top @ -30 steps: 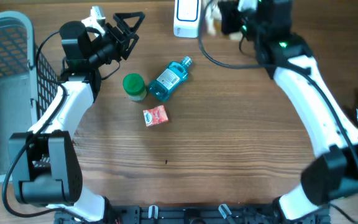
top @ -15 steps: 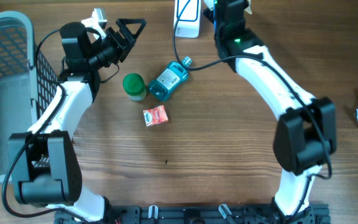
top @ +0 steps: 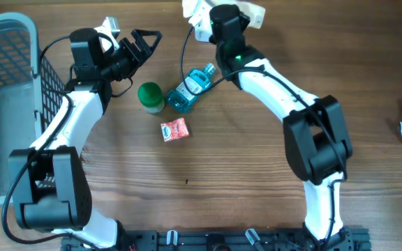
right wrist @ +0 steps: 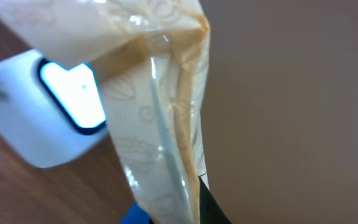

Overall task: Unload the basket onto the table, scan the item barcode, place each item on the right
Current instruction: 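Hold the snack bag up in front of the white scanner with right gripper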

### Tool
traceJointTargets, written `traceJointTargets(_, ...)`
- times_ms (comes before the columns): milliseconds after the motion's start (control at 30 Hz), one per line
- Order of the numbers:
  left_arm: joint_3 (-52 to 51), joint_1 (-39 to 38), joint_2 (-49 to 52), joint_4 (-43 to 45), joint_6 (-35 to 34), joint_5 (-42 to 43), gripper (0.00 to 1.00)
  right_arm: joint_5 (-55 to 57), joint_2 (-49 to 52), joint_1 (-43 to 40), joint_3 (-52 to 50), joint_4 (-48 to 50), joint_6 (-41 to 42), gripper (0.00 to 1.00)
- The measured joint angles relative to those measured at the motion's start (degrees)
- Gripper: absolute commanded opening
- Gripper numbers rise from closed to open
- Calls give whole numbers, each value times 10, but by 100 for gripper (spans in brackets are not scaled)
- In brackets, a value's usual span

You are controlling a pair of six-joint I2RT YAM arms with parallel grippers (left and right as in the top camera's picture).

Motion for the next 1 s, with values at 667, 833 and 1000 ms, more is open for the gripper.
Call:
traceJointTargets(667, 1, 2, 0, -81, 52, -47, 100, 0, 24, -3, 0, -21, -27, 5)
traceJointTargets(833, 1, 2, 0, -95, 54, -50, 100, 0, 24, -8, 0, -21, -29, 5)
traceJointTargets(1000, 1, 2, 0, -102, 55, -58, 100, -3, 24, -17, 0, -20, -42, 5)
